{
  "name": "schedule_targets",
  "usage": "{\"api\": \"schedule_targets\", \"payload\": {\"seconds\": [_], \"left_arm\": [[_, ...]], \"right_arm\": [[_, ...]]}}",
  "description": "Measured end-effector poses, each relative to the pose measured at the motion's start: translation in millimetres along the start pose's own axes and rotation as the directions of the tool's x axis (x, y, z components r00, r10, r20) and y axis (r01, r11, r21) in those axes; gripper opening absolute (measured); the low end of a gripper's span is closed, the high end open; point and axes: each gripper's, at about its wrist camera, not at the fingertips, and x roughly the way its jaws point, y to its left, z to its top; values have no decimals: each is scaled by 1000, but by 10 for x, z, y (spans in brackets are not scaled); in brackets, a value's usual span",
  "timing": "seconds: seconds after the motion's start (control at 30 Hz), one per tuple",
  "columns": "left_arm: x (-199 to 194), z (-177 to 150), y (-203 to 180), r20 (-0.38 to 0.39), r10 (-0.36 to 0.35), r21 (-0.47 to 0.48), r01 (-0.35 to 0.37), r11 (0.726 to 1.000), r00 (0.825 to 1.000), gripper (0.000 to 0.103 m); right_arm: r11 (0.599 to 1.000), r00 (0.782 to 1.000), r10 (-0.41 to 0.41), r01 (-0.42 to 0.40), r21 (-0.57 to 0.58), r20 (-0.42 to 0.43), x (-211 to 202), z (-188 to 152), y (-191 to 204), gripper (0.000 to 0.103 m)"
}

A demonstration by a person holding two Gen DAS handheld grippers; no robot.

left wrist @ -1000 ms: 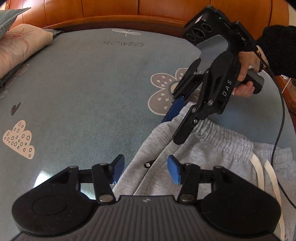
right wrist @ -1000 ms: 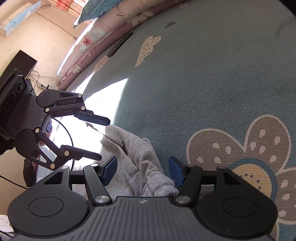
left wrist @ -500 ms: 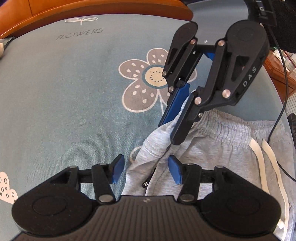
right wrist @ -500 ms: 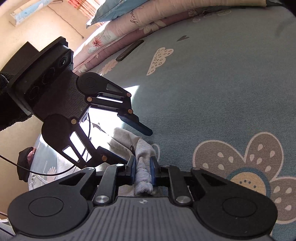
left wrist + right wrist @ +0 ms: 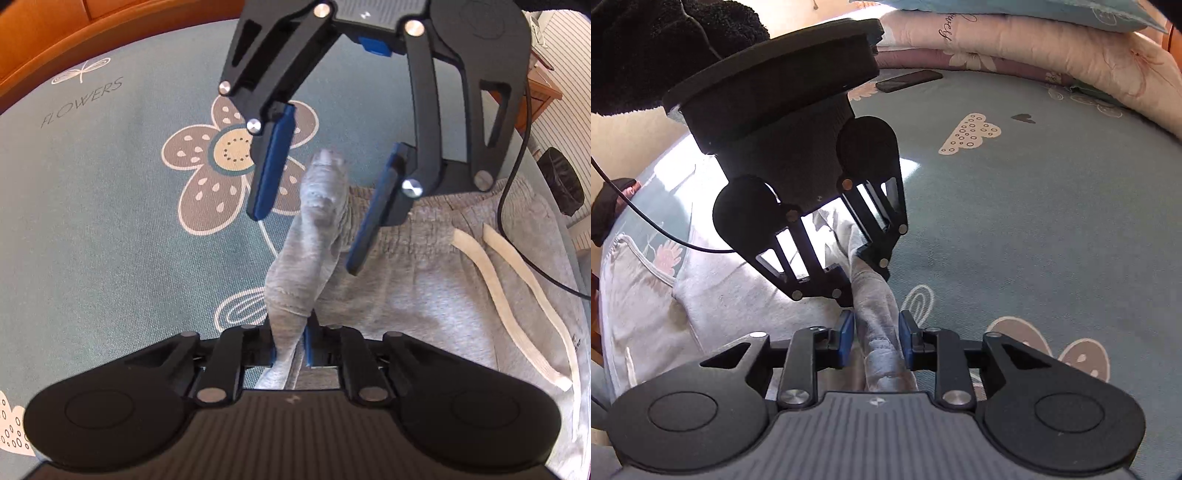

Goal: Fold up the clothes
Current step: 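Grasp the cuff with the left gripper beside the right gripper and lift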

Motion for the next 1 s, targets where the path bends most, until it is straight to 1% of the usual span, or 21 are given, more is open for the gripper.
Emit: {"api": "schedule_targets", "payload": {"seconds": [0.03,0.07,0.13,0.23,0.27,0.3,0.33,0.37,0.4,0.43,0.47,0.53,0.67,0.7,0.77,0.83,0.93,1.0], "left_arm": [[-20,3,-29,4,11,7,-11,1000,1000,11],[-39,8,-82,7,23,28,-23,999,1000,10],[-80,22,-179,15,39,61,-40,997,999,10],[-133,43,-267,26,34,67,-36,997,999,10],[-146,46,-289,28,34,68,-36,997,999,12],[-164,31,-297,16,44,69,-45,997,999,13],[-181,16,-304,5,54,71,-54,996,999,16],[-200,2,-311,-5,64,73,-63,995,998,23],[-263,25,-298,6,90,73,-90,993,996,27],[-306,-23,-316,22,105,74,-106,992,994,38],[-341,-80,-322,31,103,76,-105,992,994,47],[-358,-205,-291,14,96,60,-97,994,995,49],[-293,-457,-108,-89,102,46,-98,994,991,49],[-280,-522,-63,-117,76,23,-74,997,990,48],[-269,-648,15,-160,21,-23,-25,999,987,42],[-259,-776,72,-199,-18,-57,7,998,980,42],[-244,-967,159,-255,-79,-112,52,992,964,42],[-218,-1091,227,-295,-116,-152,74,986,949,41]], "right_arm": [[1000,1000,-8,7,-23,-13,5,15,3,63],[999,1000,-18,17,-44,-21,22,30,10,63],[997,998,-1,-3,-77,-57,98,64,26,64],[989,993,7,-24,-143,-122,300,98,96,63],[987,989,11,-35,-160,-148,373,90,117,59],[984,984,19,-50,-172,-175,440,84,146,50],[982,981,24,-59,-179,-194,480,85,171,22],[980,980,14,-53,-192,-199,492,82,200,16],[979,981,6,-45,-199,-193,480,80,221,16],[980,983,3,-40,-197,-184,459,78,230,15],[981,985,2,-36,-192,-174,437,80,233,15],[982,987,0,-30,-185,-158,390,86,240,15],[979,991,-5,-23,-202,-137,289,133,326,15],[979,991,-4,-24,-205,-133,268,142,342,15],[977,992,-4,-24,-213,-128,234,158,380,15],[973,992,-8,-22,-230,-129,218,170,429,15],[969,992,-7,-24,-244,-125,171,161,460,15],[969,992,-5,-26,-247,-125,150,164,468,15]]}}
